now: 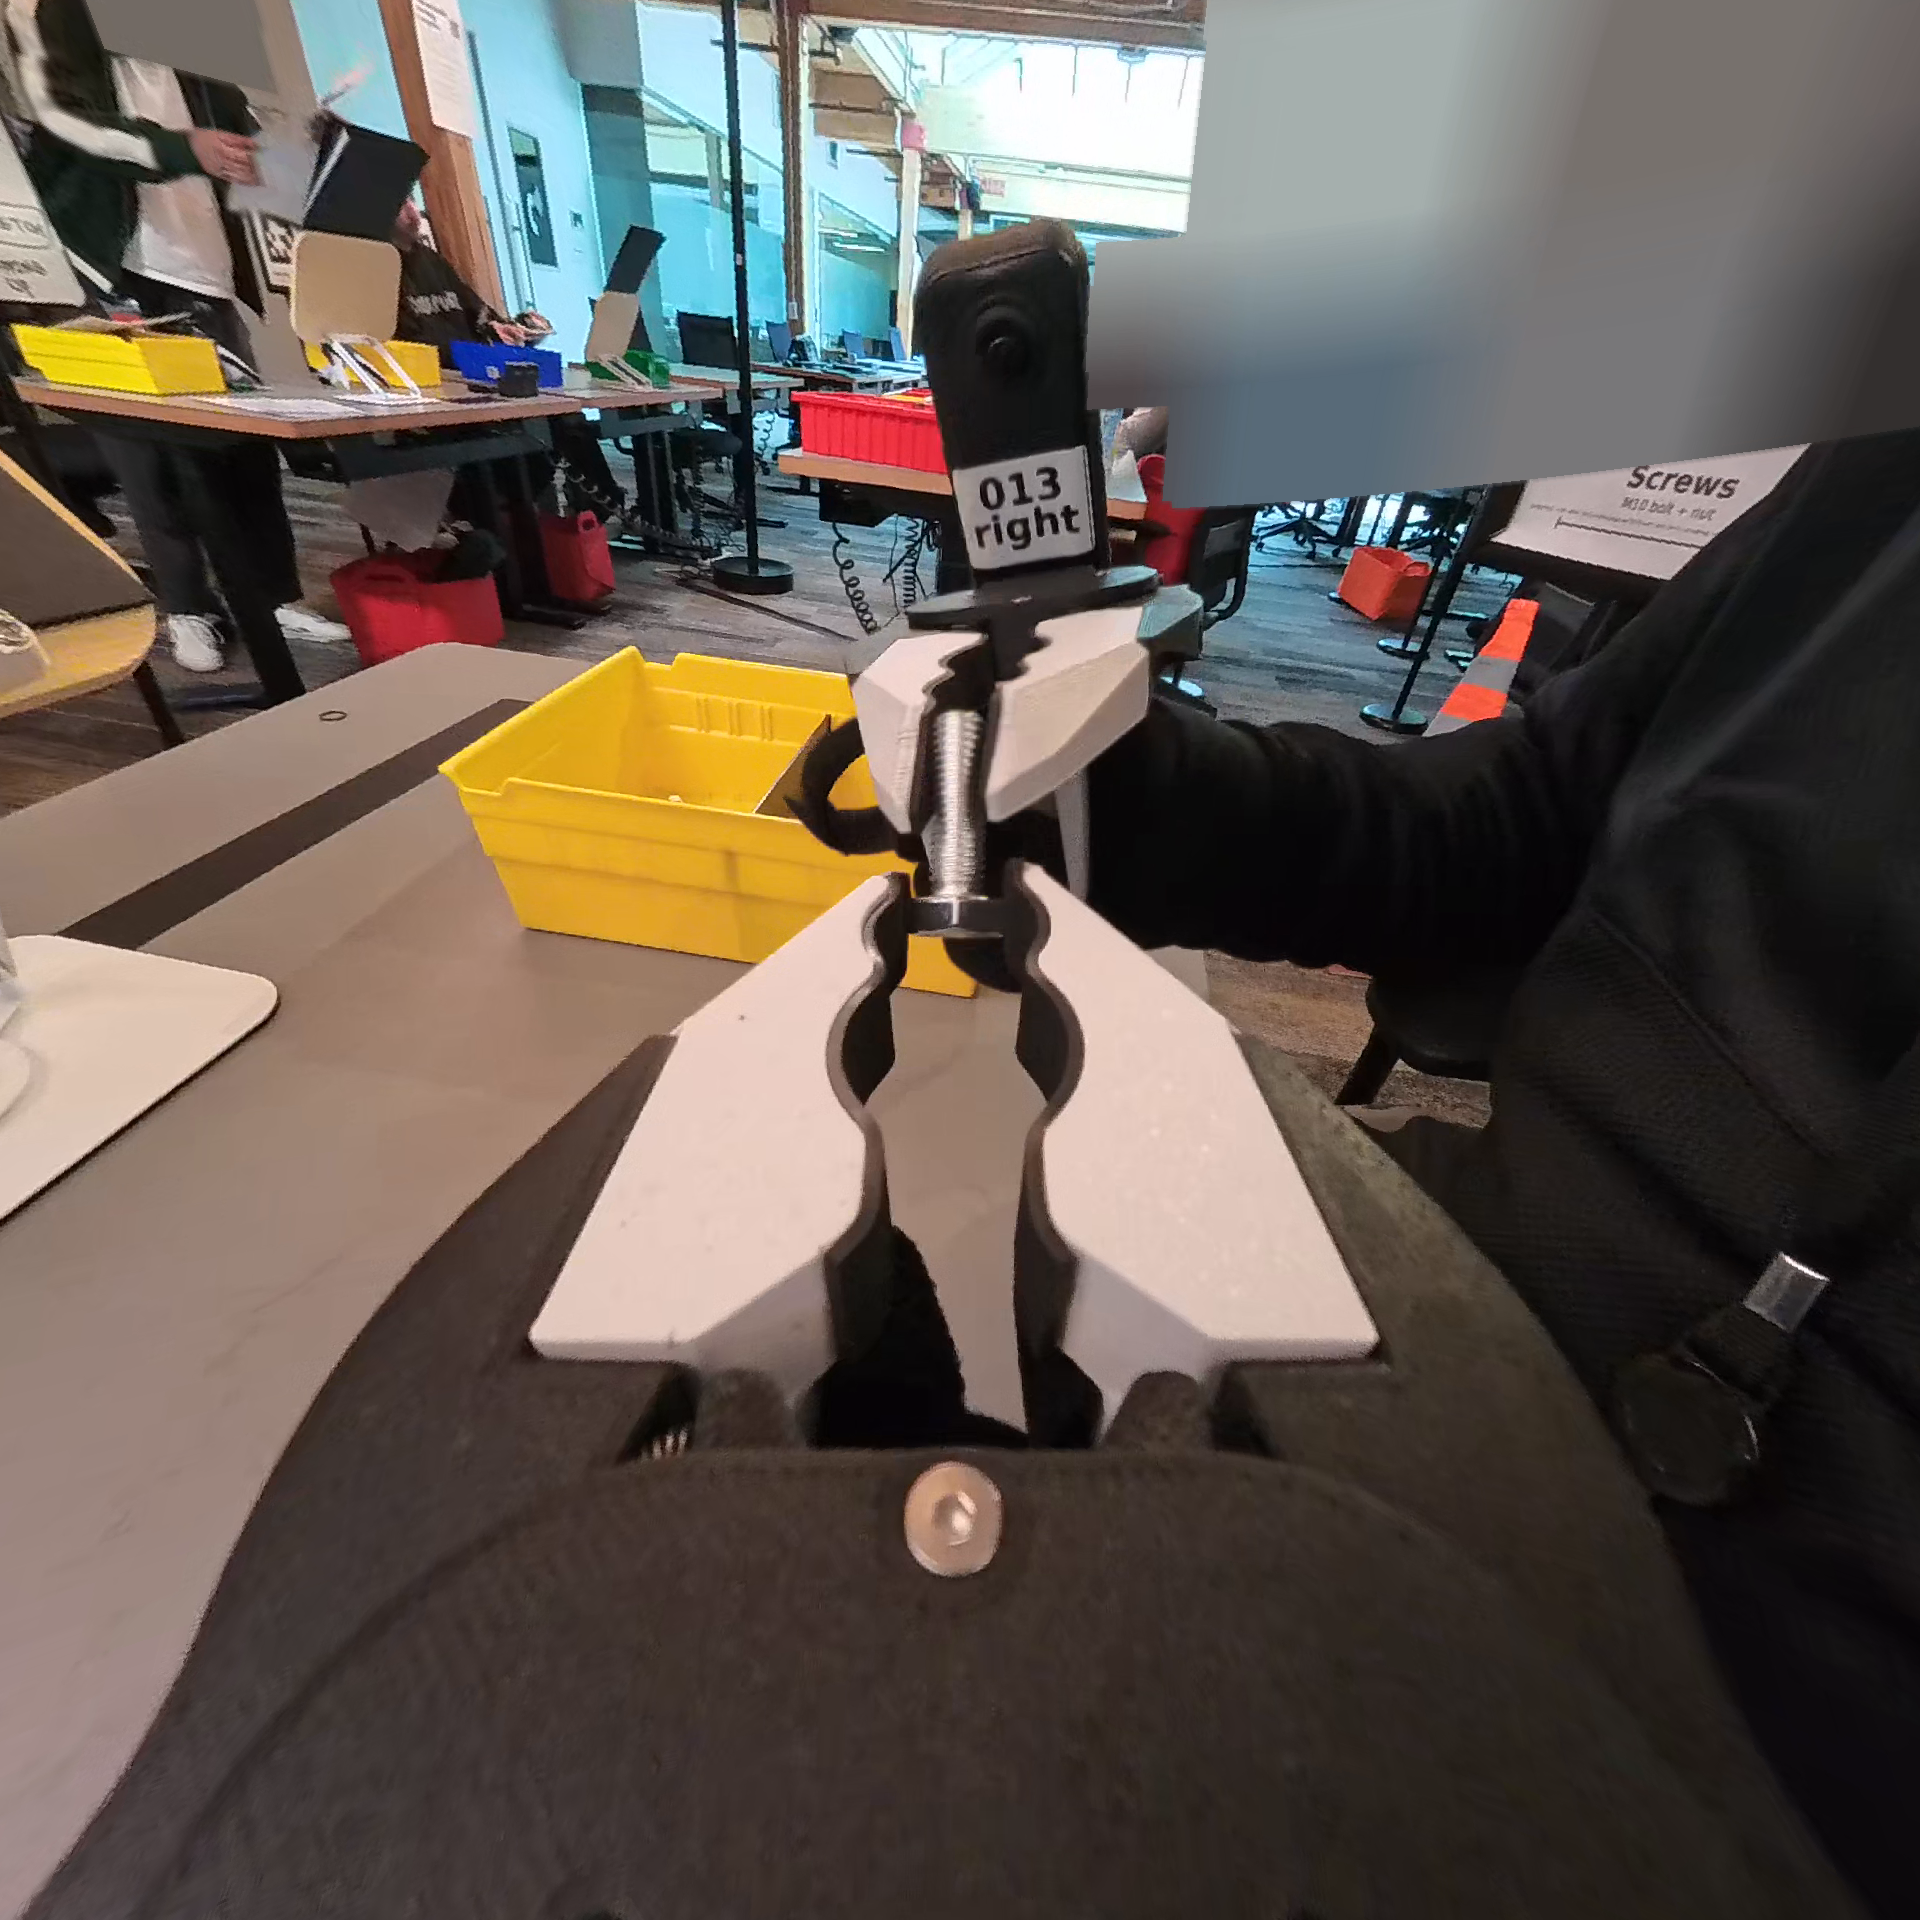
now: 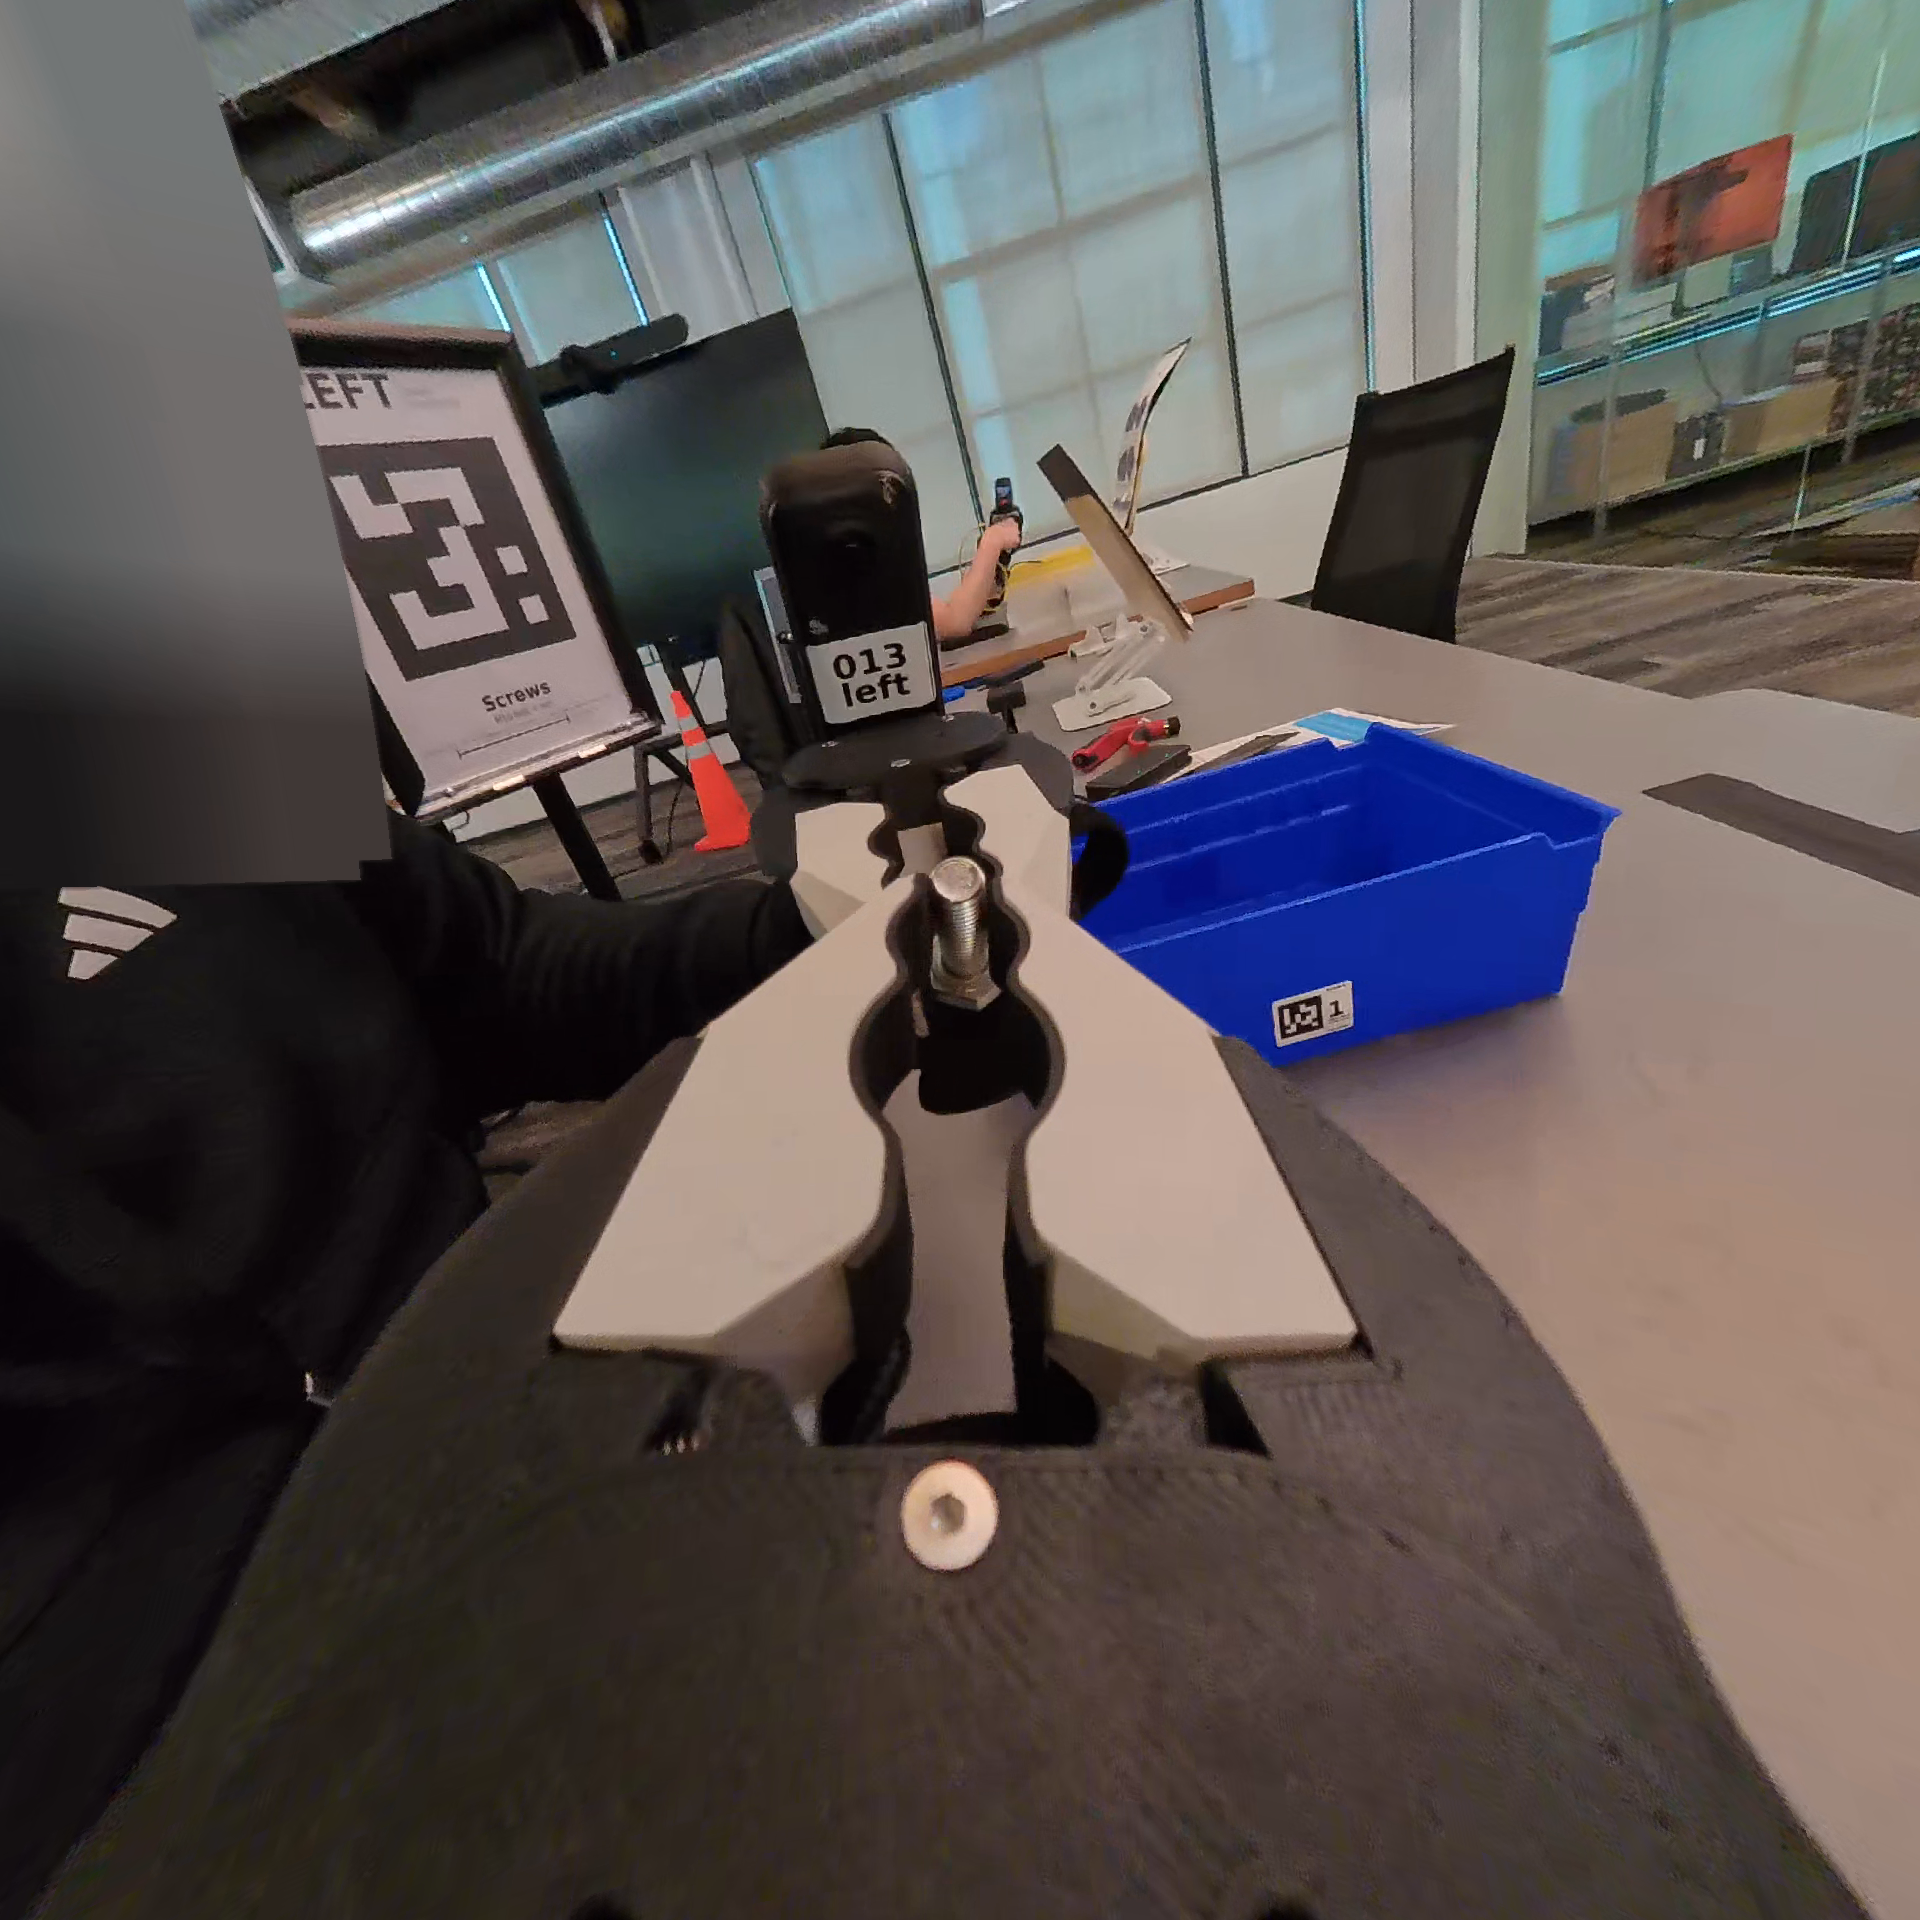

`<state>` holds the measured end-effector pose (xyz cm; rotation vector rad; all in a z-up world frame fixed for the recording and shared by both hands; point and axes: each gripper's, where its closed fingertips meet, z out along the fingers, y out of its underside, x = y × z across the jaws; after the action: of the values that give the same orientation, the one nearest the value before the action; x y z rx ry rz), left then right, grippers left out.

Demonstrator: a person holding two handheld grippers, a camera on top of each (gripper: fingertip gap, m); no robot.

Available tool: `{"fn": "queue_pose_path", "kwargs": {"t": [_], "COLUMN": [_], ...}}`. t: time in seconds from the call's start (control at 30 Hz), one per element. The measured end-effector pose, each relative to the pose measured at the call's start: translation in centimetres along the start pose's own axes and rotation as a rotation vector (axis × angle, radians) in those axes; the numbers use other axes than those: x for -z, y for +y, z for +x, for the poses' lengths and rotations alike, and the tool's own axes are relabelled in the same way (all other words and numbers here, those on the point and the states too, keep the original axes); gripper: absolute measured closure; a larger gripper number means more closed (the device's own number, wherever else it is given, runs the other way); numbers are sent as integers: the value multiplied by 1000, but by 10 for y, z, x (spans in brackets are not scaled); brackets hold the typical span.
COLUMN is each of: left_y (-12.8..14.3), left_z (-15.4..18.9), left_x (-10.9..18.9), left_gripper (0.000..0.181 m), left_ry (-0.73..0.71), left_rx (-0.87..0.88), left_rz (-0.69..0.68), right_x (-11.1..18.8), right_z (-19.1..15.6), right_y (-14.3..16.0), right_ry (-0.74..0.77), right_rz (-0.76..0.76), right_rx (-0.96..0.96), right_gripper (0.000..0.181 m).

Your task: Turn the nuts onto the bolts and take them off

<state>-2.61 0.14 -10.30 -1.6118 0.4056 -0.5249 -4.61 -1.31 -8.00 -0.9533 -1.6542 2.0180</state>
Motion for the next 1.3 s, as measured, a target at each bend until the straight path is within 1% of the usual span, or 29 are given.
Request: {"fn": "queue_pose_path", "kwargs": {"t": [0.07, 0.2, 0.23, 0.3, 0.37, 0.47, 0.57, 0.6, 0.67, 0.73, 0.87, 0.97, 1.0, 1.03, 1.07, 1.13, 1.2, 1.3], "left_y": [0, -3, -4, -6, -12, -19, -24, -24, -19, -16, -16, -14, -14, -13, -13, -10, -9, -9], "left_z": [0, 1, 1, -3, -12, -28, -38, -40, -44, -48, -50, -53, -54, -55, -56, -58, -65, -80], "left_x": [0, -2, -2, 2, 11, 25, 35, 37, 39, 41, 41, 43, 43, 44, 45, 47, 53, 69], "left_gripper": [165, 165, 165, 163, 160, 162, 164, 165, 165, 165, 165, 165, 165, 165, 165, 164, 162, 158], "left_ry": [5, 2, -2, -23, -68, -144, -199, -209, -234, -260, -276, -290, -293, -296, -294, -298, -335, -401], "left_rx": [9, 7, 11, 0, -7, -34, -59, -63, -82, -106, -114, -121, -118, -116, -111, -102, -109, -94], "left_rz": [6, 21, 18, 7, 13, 0, -16, -27, -74, -111, -131, -143, -147, -150, -155, -180, -204, -219], "right_x": [0, 4, 9, 26, 57, 124, 209, 233, 272, 295, 320, 335, 337, 336, 334, 331, 325, 327], "right_z": [1, 0, 1, 13, 41, 102, 168, 183, 207, 220, 232, 239, 244, 249, 251, 253, 252, 243], "right_y": [0, 0, -4, -17, -29, -26, -6, 5, 22, 43, 82, 104, 103, 100, 98, 92, 80, 54], "right_ry": [1, 1, 9, 79, 200, 463, 747, 800, 898, 922, 920, 942, 963, 981, 979, 991, 1000, 1053], "right_rz": [9, -25, -35, -42, -91, -308, -588, -679, -807, -907, -1075, -1200, -1199, -1186, -1182, -1170, -1114, -1018], "right_rx": [-16, 7, 27, 79, 98, 151, 148, 113, 65, -16, -146, -190, -183, -169, -164, -138, -104, -46], "right_gripper": [174, 174, 174, 174, 174, 174, 174, 174, 174, 174, 174, 174, 169, 161, 157, 153, 153, 146]}}
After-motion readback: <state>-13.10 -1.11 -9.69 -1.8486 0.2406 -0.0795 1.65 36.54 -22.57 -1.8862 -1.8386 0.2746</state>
